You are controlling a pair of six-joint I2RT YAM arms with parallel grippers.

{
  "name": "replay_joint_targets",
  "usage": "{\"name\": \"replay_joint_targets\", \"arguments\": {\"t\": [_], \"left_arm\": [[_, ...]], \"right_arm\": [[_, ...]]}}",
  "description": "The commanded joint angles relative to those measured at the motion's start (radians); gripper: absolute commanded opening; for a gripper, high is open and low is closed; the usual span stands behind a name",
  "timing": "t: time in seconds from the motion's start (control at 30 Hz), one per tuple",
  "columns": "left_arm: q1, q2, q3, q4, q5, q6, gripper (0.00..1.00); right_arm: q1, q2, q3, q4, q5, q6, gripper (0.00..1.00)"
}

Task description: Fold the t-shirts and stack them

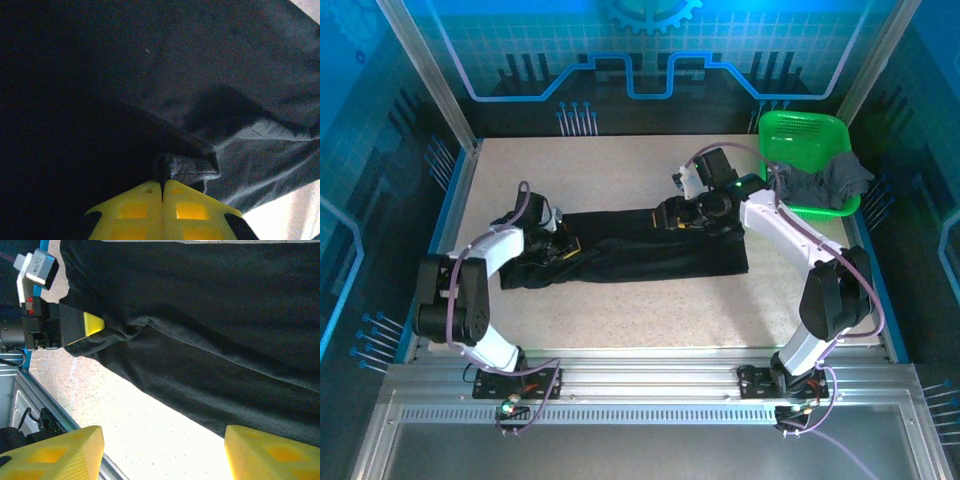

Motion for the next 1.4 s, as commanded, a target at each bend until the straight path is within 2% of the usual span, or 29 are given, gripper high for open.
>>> {"name": "replay_joint_targets", "arguments": {"t": [0.0, 0.27, 0.33, 0.4, 0.57, 0.6, 0.67, 0.73, 0.83, 0.97, 1.1, 1.2, 1.37], "left_arm": [[-0.035, -0.045, -0.041, -0.028, -0.033, -0.076, 0.00], [-0.133, -0.071, -0.123, -0.042, -0.040, -0.171, 0.00], [-0.152, -0.090, -0.146, -0.029, -0.032, -0.217, 0.15], [-0.178, -0.113, -0.164, -0.021, -0.031, -0.262, 0.22], [-0.192, -0.131, -0.163, -0.091, 0.002, -0.325, 0.25], [-0.192, -0.152, -0.150, -0.111, 0.006, -0.327, 0.28], [-0.190, -0.210, -0.107, -0.153, -0.029, -0.321, 0.34], [-0.183, -0.252, -0.066, -0.172, -0.087, -0.308, 0.36], [-0.160, -0.242, -0.060, -0.105, -0.116, -0.328, 0.36], [-0.161, -0.110, -0.032, -0.030, -0.107, -0.339, 0.34], [-0.189, -0.017, 0.011, -0.035, -0.114, -0.303, 0.29], [-0.223, 0.010, -0.007, 0.018, -0.066, -0.315, 0.24], [-0.291, 0.045, -0.042, 0.001, -0.086, -0.318, 0.22]], "right_arm": [[-0.010, -0.015, -0.029, 0.008, -0.015, 0.005, 0.65], [-0.028, -0.029, -0.061, 0.011, -0.020, 0.003, 0.64], [-0.028, -0.029, -0.069, 0.011, -0.020, 0.002, 0.65], [-0.029, -0.031, -0.079, 0.014, -0.017, 0.003, 0.64], [-0.029, -0.038, -0.096, 0.018, -0.012, 0.006, 0.64], [-0.030, -0.039, -0.098, 0.020, -0.012, 0.008, 0.64], [-0.030, -0.039, -0.101, 0.023, -0.013, 0.007, 0.64], [-0.030, -0.039, -0.105, 0.031, -0.017, 0.012, 0.64], [-0.029, -0.038, -0.116, 0.049, -0.022, 0.024, 0.63], [-0.026, -0.039, -0.115, 0.051, -0.024, 0.032, 0.63], [-0.027, -0.048, -0.110, 0.038, -0.020, 0.027, 0.63], [-0.028, -0.057, -0.115, 0.033, -0.012, 0.027, 0.63], [-0.028, -0.062, -0.137, 0.044, -0.007, 0.036, 0.63]]}}
